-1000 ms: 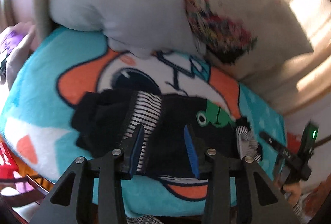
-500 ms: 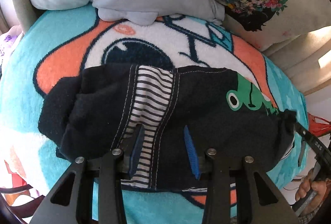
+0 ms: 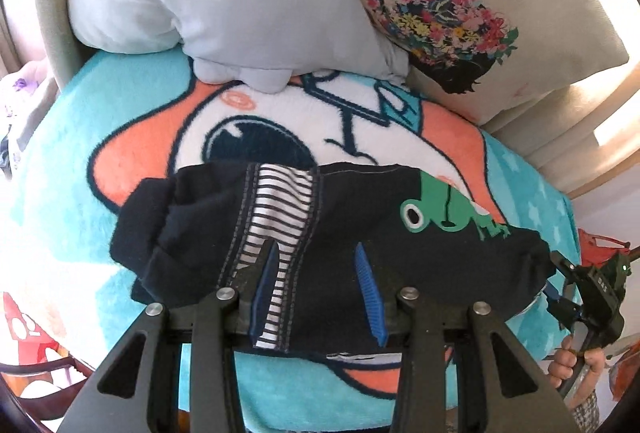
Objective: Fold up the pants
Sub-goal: 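Grasp the folded pants edge with the left gripper while the right gripper grasps the frog-print end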
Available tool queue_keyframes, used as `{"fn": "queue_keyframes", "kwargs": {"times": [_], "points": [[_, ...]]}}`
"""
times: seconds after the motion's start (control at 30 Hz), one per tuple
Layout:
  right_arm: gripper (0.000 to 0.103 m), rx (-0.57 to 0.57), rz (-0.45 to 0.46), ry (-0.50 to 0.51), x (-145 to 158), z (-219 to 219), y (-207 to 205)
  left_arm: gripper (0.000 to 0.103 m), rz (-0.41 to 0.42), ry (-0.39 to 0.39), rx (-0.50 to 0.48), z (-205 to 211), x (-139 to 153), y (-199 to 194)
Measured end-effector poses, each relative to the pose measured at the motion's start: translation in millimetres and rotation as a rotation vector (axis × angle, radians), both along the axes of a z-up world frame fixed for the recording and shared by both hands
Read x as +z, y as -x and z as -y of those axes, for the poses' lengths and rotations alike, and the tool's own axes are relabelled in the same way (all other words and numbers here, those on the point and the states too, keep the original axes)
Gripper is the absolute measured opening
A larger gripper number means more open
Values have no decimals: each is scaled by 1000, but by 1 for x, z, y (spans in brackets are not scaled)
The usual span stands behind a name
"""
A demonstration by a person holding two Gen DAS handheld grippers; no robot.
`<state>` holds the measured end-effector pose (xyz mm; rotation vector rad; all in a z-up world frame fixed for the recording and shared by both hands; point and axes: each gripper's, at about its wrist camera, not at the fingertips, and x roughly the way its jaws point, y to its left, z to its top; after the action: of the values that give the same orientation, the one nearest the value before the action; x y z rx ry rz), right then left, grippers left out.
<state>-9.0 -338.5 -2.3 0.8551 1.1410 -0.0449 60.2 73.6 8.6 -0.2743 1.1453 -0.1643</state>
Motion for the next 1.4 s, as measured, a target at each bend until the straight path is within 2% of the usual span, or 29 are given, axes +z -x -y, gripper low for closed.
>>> {"fn": "queue_keyframes", "kwargs": {"times": [0.17,0.27,0.33,0.4,0.67,0.83,0.93,0.97,1.0,1.03,1.13,1.2,1.3,1.4], "points": [[72,62,-54,6,-18,-20,-23,39,11,-63,35,-9,-11,-1],[21,115,-126,71,-24,-31,-32,39,22,-107,50,-13,-16,-3],[19,83,-129,30,-24,-21,-29,39,23,-114,55,-14,-19,-5],[17,68,-112,31,-17,-11,-26,39,29,-122,54,-10,-19,-7],[16,34,-60,41,14,24,-7,39,20,-124,10,19,-23,0],[18,24,-79,16,7,44,13,39,-19,-177,10,28,-35,6],[32,23,-99,76,3,45,18,39,-37,-202,-3,30,-39,12],[40,15,-87,99,7,47,22,39,-40,-208,-14,31,-39,13],[48,6,-74,120,13,50,24,39,-46,-203,-23,30,-38,15],[50,-8,-61,155,21,55,26,39,-53,-186,-23,27,-37,16],[52,-60,-18,242,46,67,29,39,-61,-62,20,9,-22,23],[52,-77,31,285,65,70,29,39,-50,-16,62,-4,-10,25],[52,14,81,315,82,46,16,39,-31,-10,88,-14,-1,18],[52,186,105,279,83,-4,-5,39,-28,-11,99,-18,-3,7]]}}
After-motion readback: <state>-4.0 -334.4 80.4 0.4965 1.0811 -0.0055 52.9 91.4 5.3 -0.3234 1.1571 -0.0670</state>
